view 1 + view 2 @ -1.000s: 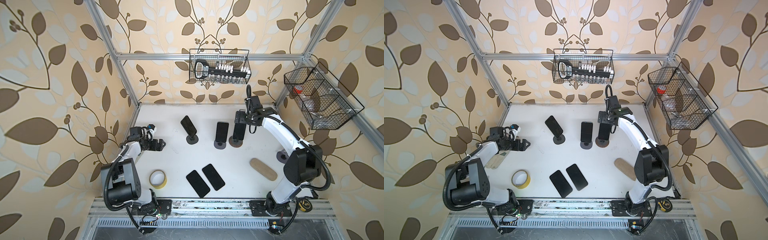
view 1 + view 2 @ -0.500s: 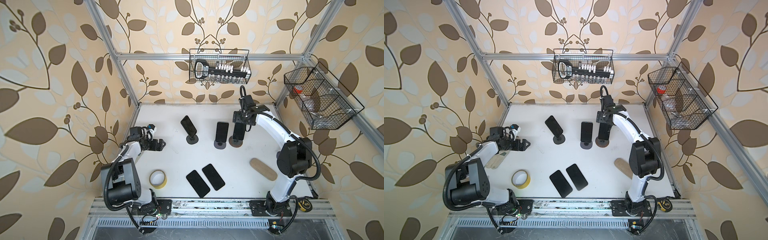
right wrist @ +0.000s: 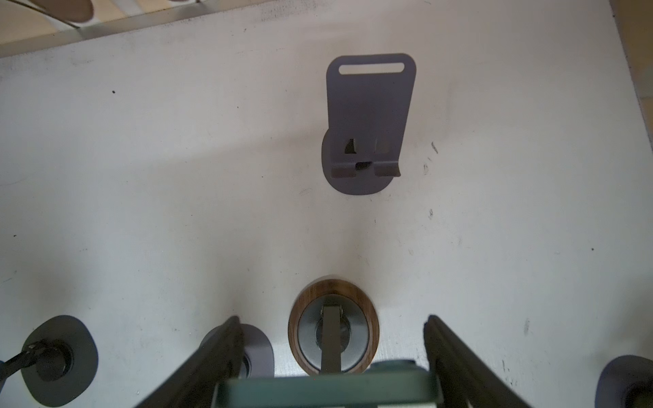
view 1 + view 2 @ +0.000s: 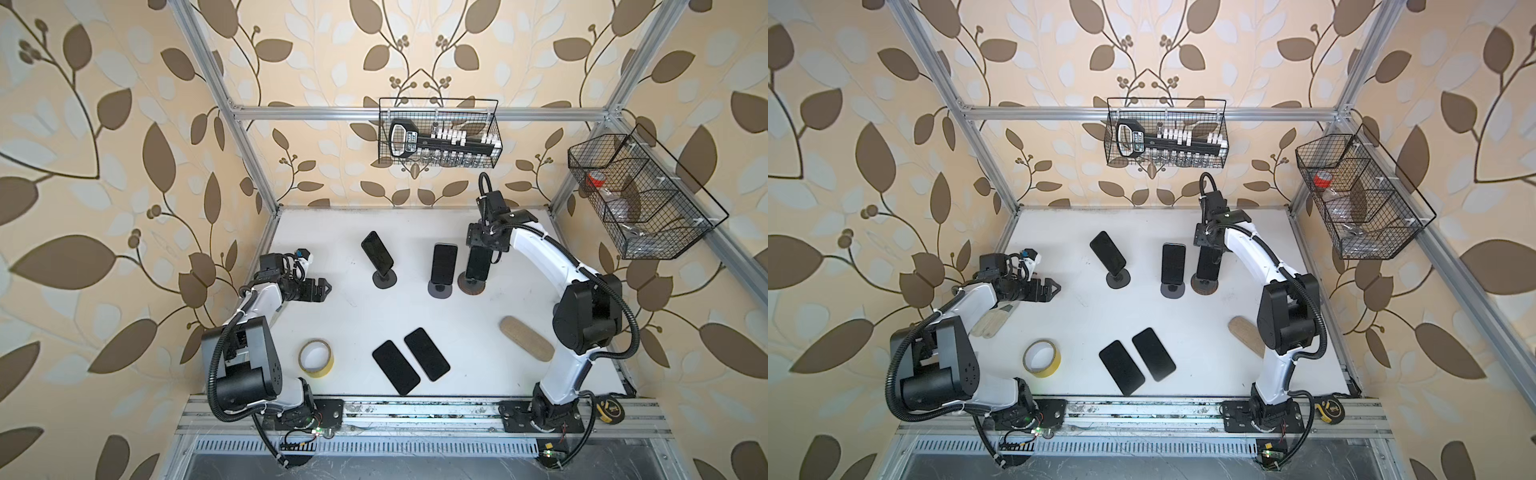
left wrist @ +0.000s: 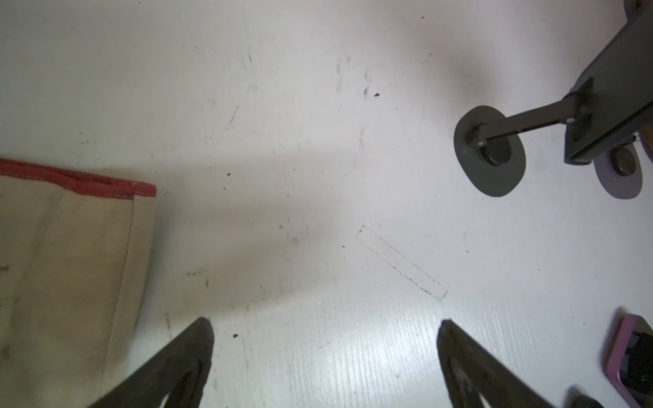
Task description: Remove the phone from the phone stand
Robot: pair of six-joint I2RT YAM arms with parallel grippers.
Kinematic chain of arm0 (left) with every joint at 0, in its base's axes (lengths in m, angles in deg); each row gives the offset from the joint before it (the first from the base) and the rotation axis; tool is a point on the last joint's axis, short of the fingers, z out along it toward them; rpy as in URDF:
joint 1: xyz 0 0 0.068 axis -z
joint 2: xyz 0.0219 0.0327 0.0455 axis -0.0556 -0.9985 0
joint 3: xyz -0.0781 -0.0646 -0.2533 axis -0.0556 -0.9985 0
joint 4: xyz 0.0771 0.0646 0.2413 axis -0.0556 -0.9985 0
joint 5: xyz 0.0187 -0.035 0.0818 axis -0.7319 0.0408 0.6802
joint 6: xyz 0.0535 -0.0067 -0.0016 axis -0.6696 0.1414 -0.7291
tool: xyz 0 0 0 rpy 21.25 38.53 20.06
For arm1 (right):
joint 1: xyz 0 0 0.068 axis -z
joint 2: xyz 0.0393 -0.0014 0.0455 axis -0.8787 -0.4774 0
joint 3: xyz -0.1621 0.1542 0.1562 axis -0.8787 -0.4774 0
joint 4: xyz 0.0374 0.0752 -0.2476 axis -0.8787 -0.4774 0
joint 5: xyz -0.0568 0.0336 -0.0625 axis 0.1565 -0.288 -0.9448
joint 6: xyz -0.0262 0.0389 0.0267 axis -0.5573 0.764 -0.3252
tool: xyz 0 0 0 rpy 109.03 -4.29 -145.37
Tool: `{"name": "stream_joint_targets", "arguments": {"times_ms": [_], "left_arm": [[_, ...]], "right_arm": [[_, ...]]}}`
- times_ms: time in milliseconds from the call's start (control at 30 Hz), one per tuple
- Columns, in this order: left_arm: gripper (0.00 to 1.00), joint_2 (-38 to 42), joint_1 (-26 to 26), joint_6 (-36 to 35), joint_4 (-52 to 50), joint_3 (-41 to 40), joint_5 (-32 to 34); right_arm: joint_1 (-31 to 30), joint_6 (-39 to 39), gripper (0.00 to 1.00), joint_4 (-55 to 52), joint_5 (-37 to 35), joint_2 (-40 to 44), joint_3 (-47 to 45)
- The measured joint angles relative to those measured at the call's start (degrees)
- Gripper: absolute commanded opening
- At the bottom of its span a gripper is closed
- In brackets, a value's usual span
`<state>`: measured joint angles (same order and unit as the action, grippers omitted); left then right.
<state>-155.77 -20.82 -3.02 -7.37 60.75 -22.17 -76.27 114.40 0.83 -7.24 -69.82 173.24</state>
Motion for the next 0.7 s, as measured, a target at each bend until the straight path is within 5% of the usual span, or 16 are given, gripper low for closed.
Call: {"name": "stream_joint_targets", "arguments": {"times_ms": [400, 700], "left_arm": [[0.99, 0.00, 0.00, 0.00, 0.02, 0.00, 0.00], [0.99, 0.00, 0.00, 0.00, 0.00, 0.00, 0.00]], "right_arm": [[-0.66, 0.09, 0.79, -0.04, -0.61, -0.57, 0.00], [-0.66, 0.04, 0.66, -0.28, -1.09, -0.90, 0.00]]}}
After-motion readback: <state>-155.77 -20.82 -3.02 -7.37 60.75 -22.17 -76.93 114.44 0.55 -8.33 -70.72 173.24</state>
